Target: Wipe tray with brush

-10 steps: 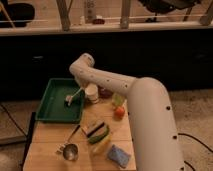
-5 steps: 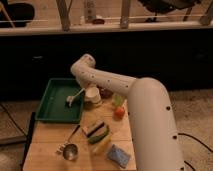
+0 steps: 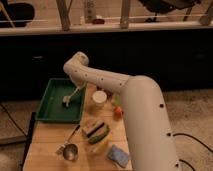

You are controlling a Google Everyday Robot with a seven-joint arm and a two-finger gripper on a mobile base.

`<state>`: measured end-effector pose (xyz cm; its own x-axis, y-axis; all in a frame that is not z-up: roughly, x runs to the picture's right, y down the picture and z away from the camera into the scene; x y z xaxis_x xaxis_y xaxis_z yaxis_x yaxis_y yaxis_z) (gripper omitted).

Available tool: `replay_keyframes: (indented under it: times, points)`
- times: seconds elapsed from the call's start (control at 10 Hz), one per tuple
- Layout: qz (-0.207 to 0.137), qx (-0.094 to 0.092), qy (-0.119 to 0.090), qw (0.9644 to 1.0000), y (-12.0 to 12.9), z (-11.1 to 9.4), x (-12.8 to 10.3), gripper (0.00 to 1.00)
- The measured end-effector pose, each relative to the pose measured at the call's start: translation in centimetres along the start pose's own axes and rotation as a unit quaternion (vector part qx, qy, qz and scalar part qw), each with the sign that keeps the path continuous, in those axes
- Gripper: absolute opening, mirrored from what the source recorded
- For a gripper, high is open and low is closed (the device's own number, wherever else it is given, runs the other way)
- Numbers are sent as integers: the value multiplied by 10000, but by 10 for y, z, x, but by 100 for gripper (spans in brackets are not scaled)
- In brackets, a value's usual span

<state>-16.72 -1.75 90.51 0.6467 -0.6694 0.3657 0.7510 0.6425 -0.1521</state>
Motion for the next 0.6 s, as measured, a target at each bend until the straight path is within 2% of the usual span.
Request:
replay_keyframes:
  times: [0.3,0.6]
  points:
    - [-280,-187,-87,9994,0,-2,-13,2]
    - [-329,-377,-21,9987,12,-11,-12,2]
